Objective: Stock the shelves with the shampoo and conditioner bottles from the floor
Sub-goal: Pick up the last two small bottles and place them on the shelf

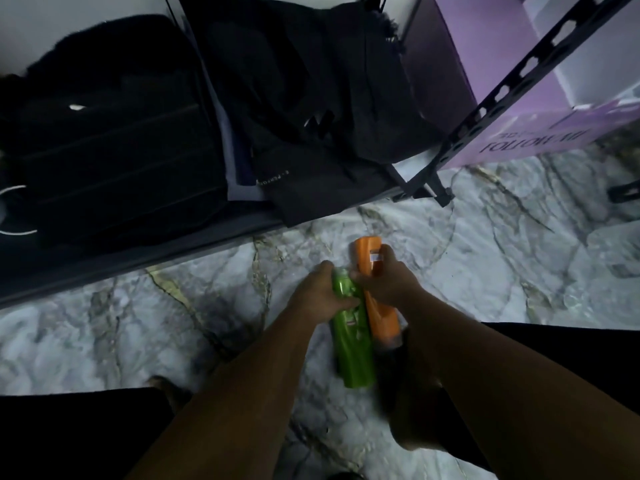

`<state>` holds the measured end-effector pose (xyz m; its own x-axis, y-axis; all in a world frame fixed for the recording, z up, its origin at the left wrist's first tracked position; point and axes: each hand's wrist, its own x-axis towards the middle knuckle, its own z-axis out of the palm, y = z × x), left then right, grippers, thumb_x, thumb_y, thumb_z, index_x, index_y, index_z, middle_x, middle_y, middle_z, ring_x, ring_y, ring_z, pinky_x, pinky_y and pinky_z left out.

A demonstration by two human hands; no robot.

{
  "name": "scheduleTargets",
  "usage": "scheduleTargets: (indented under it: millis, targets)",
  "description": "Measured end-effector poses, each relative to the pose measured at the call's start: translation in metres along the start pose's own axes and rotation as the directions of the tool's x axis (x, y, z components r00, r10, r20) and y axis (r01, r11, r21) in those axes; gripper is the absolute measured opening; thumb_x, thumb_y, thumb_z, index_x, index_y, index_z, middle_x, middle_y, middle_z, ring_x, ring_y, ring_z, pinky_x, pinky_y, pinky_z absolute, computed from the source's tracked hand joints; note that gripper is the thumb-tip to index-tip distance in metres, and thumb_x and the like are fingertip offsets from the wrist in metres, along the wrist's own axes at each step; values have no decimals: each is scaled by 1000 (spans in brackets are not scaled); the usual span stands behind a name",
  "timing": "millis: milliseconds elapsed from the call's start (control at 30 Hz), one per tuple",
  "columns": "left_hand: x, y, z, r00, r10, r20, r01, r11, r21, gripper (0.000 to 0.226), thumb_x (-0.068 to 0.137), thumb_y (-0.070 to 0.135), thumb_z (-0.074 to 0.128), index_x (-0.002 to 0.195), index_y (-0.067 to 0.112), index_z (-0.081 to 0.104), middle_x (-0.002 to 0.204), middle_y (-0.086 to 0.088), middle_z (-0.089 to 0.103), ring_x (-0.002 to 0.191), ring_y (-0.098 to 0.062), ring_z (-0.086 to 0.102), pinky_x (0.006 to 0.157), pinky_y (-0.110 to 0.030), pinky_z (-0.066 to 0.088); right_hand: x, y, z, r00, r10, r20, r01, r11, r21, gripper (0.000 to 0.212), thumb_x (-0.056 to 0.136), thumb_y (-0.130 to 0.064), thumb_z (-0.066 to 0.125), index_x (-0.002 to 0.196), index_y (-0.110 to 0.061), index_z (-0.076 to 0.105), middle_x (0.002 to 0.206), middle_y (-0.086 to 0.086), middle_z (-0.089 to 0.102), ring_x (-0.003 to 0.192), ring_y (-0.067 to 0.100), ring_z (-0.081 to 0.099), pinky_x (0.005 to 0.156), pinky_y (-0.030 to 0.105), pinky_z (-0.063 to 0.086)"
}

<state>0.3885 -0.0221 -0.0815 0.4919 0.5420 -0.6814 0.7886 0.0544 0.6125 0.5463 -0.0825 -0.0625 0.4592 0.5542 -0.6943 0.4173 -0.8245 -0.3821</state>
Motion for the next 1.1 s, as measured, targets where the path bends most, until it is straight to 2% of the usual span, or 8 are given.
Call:
scheduleTargets:
  millis: [67,200,333,467,633,800,933,1100]
  targets:
    - [-2,-1,1,1000,-17,-24,16,999,-38,68,71,45,89,113,20,42,102,0,61,94,-20,63,73,-37,53,0,-3,1,1000,-19,17,20,998,-61,82,79,-56,75,141,-18,36,122,11,63,113,34,62,88,40,48]
    - [-11,-7,1,994,-56,-93,52,997,-50,77,67,40,93,120,14,43,98,3,58,92,-18,61,63,-29,42,-7,-7,4,994,-74,87,85,987,-133,76,83,-49,76,141,-15,40,125,10,63,114,33,60,83,34,42]
    - [-25,-15,-5,986,-99,-131,83,989,-121,69,71,29,92,117,14,43,93,5,55,88,-16,58,70,-28,48,-17,-15,13,985,-132,109,147,978,-150,68,81,-45,77,134,-17,44,123,8,62,106,28,60,79,32,42]
    - [-44,-18,-29,976,-103,-190,72,984,-166,59,70,25,90,114,13,52,97,0,66,87,-17,65,72,-28,53,-38,-36,20,983,-170,67,176,981,-87,63,73,-41,79,119,-19,43,101,3,59,90,24,58,69,33,44]
    - [-75,-12,-70,964,-3,-266,-57,974,-218,51,67,9,91,105,16,58,93,1,70,80,-12,66,59,-11,47,-69,-64,8,973,-231,-12,230,966,118,40,71,-20,71,104,-22,50,90,1,62,82,19,60,63,31,43]
    - [-119,-2,-98,942,182,-281,-187,982,9,55,65,22,94,100,21,52,89,6,63,76,-7,58,53,-12,35,-105,-79,-4,948,-316,-28,312,910,273,33,71,0,65,89,-27,60,87,0,67,82,18,64,62,28,49]
    - [-150,2,-99,909,287,-302,-250,956,154,60,64,23,93,109,22,54,104,2,63,92,-17,59,65,-27,36,-137,-77,-2,924,-382,-21,375,895,242,39,68,0,75,95,-25,64,84,-4,66,75,12,60,56,18,44]
    - [-177,-3,-87,888,315,-334,-256,944,207,57,70,13,89,112,22,53,108,3,53,99,-20,55,75,-28,38,-152,-63,14,874,-486,-26,486,874,12,38,49,-29,72,84,-41,67,105,7,60,86,23,64,78,32,56]
